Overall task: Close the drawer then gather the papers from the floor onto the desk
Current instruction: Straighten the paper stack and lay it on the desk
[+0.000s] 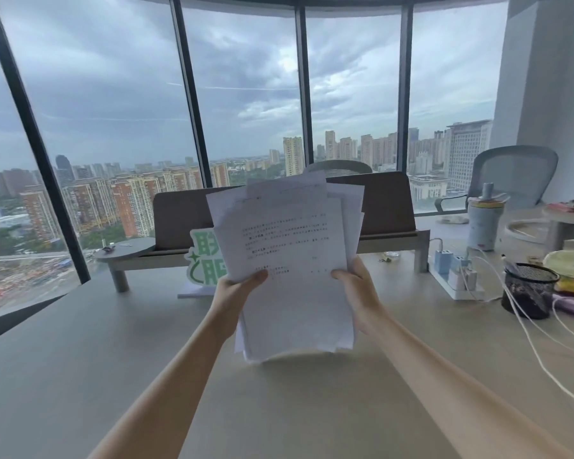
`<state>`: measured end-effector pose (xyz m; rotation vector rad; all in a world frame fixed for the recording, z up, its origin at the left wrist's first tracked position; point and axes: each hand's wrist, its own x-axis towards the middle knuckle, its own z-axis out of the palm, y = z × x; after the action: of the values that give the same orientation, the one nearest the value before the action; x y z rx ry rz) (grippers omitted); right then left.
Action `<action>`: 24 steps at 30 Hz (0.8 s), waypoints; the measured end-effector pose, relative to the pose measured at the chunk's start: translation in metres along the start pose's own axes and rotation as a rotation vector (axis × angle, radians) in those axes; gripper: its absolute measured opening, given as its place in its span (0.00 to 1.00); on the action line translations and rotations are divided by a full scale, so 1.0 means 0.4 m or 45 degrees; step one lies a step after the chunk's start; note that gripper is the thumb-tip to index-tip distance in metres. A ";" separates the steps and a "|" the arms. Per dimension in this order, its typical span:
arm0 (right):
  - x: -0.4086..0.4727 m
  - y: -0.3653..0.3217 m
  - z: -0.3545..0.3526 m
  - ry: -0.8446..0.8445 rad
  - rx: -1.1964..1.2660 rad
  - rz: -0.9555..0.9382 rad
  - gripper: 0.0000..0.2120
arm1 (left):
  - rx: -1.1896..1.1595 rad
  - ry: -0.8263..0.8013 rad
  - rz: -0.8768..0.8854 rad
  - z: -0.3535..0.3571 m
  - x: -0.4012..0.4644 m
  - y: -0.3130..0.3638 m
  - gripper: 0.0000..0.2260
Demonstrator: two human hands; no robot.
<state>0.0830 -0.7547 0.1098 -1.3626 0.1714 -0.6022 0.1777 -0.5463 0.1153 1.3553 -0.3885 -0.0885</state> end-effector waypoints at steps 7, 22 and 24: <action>-0.019 0.021 -0.030 -0.030 -0.055 -0.037 0.14 | 0.024 -0.055 -0.042 0.009 -0.027 -0.009 0.07; 0.001 -0.032 0.001 -0.157 -0.295 -0.216 0.23 | -0.005 -0.096 0.016 -0.015 -0.031 0.010 0.12; 0.004 -0.036 0.005 -0.166 -0.302 -0.246 0.19 | 0.017 -0.111 0.027 -0.016 -0.025 0.011 0.13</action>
<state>0.0809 -0.7550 0.1243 -1.6557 0.0045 -0.6669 0.1696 -0.5366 0.1163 1.3629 -0.4775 -0.1281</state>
